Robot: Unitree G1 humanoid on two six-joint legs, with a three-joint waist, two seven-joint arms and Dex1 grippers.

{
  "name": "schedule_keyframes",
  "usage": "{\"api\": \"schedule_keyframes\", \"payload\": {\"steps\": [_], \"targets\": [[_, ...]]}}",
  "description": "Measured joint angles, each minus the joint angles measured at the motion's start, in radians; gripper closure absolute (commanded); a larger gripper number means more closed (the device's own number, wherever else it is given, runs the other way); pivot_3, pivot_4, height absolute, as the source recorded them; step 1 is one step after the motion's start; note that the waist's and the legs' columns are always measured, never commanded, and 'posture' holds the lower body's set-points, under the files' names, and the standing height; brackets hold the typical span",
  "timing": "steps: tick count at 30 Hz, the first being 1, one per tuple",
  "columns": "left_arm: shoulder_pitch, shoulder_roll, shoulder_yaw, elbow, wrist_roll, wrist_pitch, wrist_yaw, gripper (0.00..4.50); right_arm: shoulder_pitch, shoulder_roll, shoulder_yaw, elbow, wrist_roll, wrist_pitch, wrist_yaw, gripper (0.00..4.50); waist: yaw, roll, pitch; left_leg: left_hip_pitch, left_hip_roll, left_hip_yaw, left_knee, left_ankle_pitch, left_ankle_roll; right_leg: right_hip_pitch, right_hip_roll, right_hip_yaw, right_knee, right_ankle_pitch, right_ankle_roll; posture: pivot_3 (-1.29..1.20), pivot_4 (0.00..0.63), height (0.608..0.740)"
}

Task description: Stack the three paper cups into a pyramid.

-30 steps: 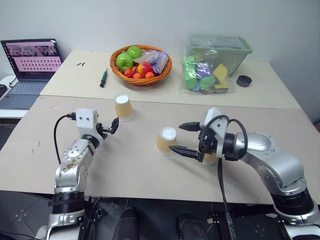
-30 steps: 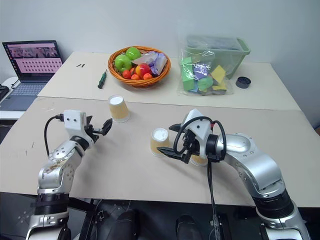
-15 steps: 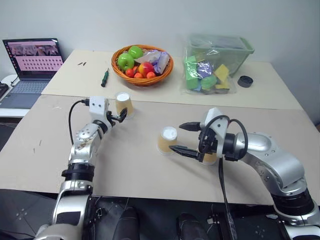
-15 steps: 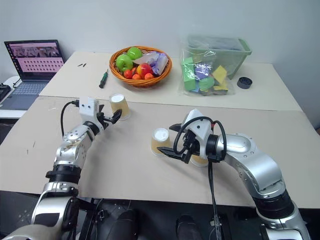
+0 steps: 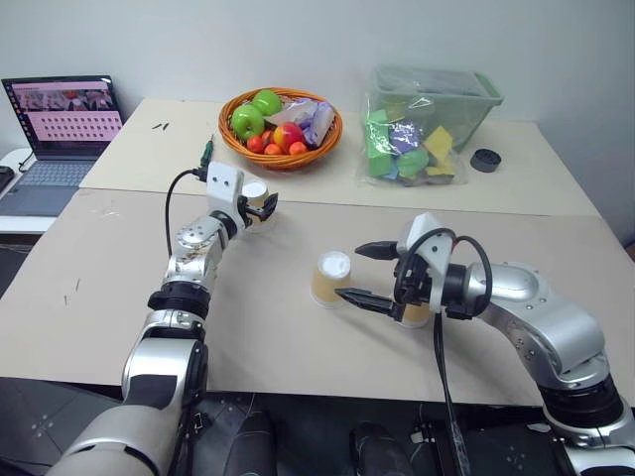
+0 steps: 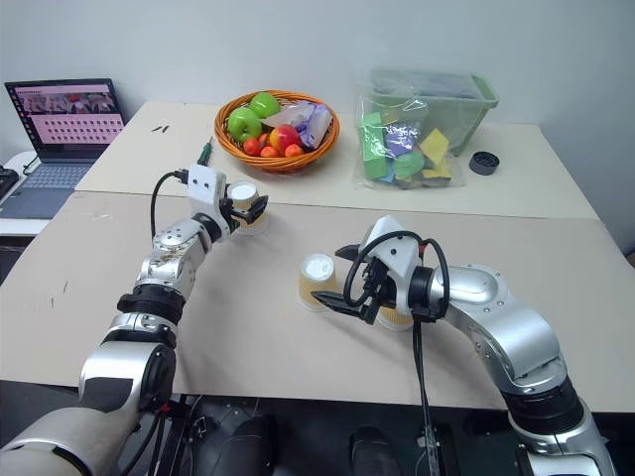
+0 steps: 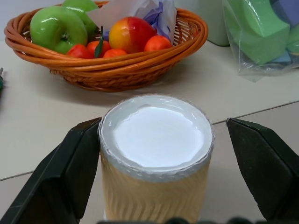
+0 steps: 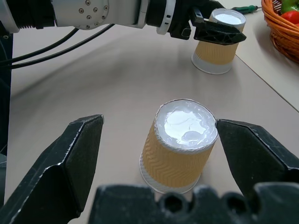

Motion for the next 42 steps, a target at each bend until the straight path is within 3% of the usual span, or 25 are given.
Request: {"api": "schedule_keyframes", "payload": {"steps": [4, 8, 14, 17, 19, 24, 28, 32, 42], "targets": [[0.0, -0.001, 0.0, 0.031, 0.001, -0.022, 0.001, 0.07, 0.0, 0.0, -0.001, -0.001, 0.0, 0.0, -0.002, 0.0, 0.002, 0.0, 0.0, 0.0, 0.0, 0.0, 0.0, 0.0, 0.0, 0.0, 0.0, 0.0, 0.0, 0.0, 0.0, 0.0, 0.15, 0.692], [0.0, -0.001, 0.002, 0.032, 0.001, -0.05, 0.005, 1.2, 0.0, 0.0, -0.001, -0.001, -0.001, 0.0, -0.005, 0.0, 0.003, 0.0, 0.0, 0.0, 0.0, 0.0, 0.0, 0.0, 0.0, 0.0, 0.0, 0.0, 0.0, 0.0, 0.0, 0.0, 0.15, 0.692], [0.015, 0.0, -0.006, 0.001, 0.021, -0.108, -0.005, 1.2, 0.0, 0.0, 0.002, -0.001, -0.004, 0.0, -0.003, 0.0, 0.004, 0.0, 0.0, 0.0, 0.0, 0.0, 0.0, 0.0, 0.0, 0.0, 0.0, 0.0, 0.0, 0.0, 0.0, 0.0, 0.15, 0.692], [0.082, 0.003, -0.011, -0.108, 0.017, -0.103, -0.047, 1.2, 0.0, 0.002, 0.005, 0.0, -0.015, 0.0, -0.002, 0.0, 0.0, 0.0, 0.0, 0.0, 0.0, 0.0, 0.0, 0.0, 0.0, 0.0, 0.0, 0.0, 0.0, 0.0, 0.0, 0.0, 0.15, 0.692], [0.154, 0.016, -0.022, -0.215, 0.006, -0.082, -0.096, 1.2, 0.0, 0.003, 0.007, 0.0, -0.019, 0.0, -0.002, 0.0, -0.004, 0.0, 0.0, 0.0, 0.0, 0.0, -0.001, 0.0, 0.0, 0.0, 0.0, 0.0, 0.0, 0.0, 0.0, 0.0, 0.15, 0.692], [0.493, 0.165, -0.063, -0.725, -0.14, 0.147, -0.33, 1.2, 0.025, -0.006, 0.004, 0.002, -0.027, 0.0, -0.006, 0.0, -0.021, 0.001, 0.0, 0.001, 0.0, -0.001, -0.002, 0.001, -0.001, -0.001, 0.0, -0.001, 0.003, 0.0, -0.001, 0.0, 0.15, 0.692], [0.569, 0.236, -0.066, -0.907, -0.21, 0.279, -0.4, 1.2, 0.035, -0.006, -0.008, 0.001, -0.021, 0.001, -0.019, 0.0, -0.009, 0.002, 0.001, 0.002, 0.0, -0.001, 0.001, 0.001, -0.001, 0.001, 0.0, -0.002, 0.004, -0.001, -0.001, 0.0, 0.15, 0.692], [0.569, 0.247, -0.071, -0.96, -0.236, 0.337, -0.419, 1.2, 0.045, -0.006, -0.021, 0.0, -0.019, 0.001, -0.023, 0.0, -0.008, 0.002, 0.001, 0.002, 0.0, -0.001, 0.003, 0.001, 0.0, 0.001, -0.001, -0.001, 0.003, -0.001, -0.002, 0.0, 0.15, 0.692], [0.528, 0.167, -0.16, -0.943, -0.234, 0.359, -0.424, 1.2, 0.057, -0.027, -0.047, -0.009, -0.019, 0.008, -0.03, 0.0, -0.009, 0.002, 0.001, 0.001, 0.0, -0.001, 0.0, 0.001, 0.0, 0.0, 0.0, -0.001, 0.003, -0.001, -0.002, 0.0, 0.15, 0.692]]}}
